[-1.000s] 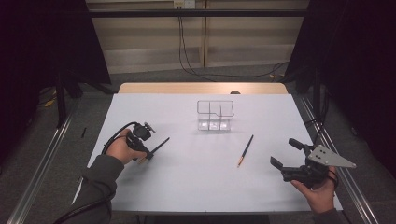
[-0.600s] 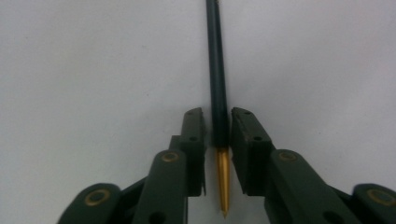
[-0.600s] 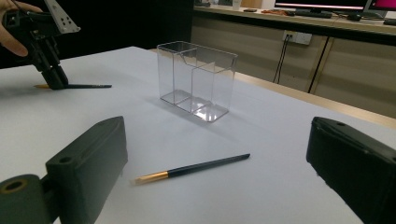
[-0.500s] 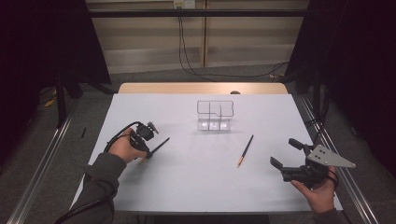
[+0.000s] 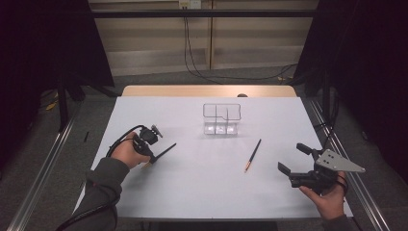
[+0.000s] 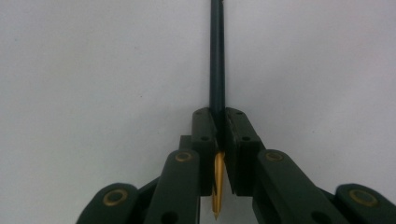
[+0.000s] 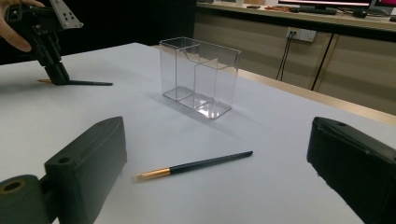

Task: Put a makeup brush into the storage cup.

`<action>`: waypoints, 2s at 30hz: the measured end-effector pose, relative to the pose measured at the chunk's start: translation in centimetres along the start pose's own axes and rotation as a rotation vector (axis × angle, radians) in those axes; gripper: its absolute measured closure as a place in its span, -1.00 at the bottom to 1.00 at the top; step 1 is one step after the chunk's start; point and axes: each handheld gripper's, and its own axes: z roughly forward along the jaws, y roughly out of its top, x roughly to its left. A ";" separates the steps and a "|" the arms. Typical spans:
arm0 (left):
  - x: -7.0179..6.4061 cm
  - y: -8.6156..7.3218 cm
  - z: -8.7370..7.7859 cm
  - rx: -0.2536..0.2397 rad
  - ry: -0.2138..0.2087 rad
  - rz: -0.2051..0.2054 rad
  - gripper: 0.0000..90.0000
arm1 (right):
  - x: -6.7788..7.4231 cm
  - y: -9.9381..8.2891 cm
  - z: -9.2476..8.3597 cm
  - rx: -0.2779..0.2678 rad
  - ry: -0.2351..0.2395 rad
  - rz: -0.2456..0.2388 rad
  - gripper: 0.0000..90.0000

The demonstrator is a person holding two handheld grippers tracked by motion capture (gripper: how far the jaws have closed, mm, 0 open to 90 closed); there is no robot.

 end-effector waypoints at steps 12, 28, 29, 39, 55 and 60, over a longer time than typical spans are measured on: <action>0.2 -0.1 -0.2 -0.014 0.007 0.009 0.85 | -0.1 0.0 0.0 0.015 0.005 0.002 -0.94; 0.1 -0.3 -1.1 -0.064 -0.034 -0.003 0.85 | -0.1 -0.1 0.3 0.033 0.020 0.000 -0.99; 0.1 -0.2 -1.3 -0.052 -0.035 0.008 0.85 | 0.0 -0.1 0.3 0.033 0.017 0.002 -0.99; -1.0 0.7 -1.9 -0.076 -0.052 0.064 0.85 | -0.3 0.0 0.3 0.047 0.024 -0.003 -0.99; -3.3 2.7 -3.1 -0.105 -0.079 0.162 0.85 | -0.1 -0.2 0.8 0.074 0.053 0.000 -0.99; -4.0 3.3 -3.4 -0.114 -0.091 0.195 0.85 | -0.2 -0.2 0.9 0.080 0.062 0.007 -0.99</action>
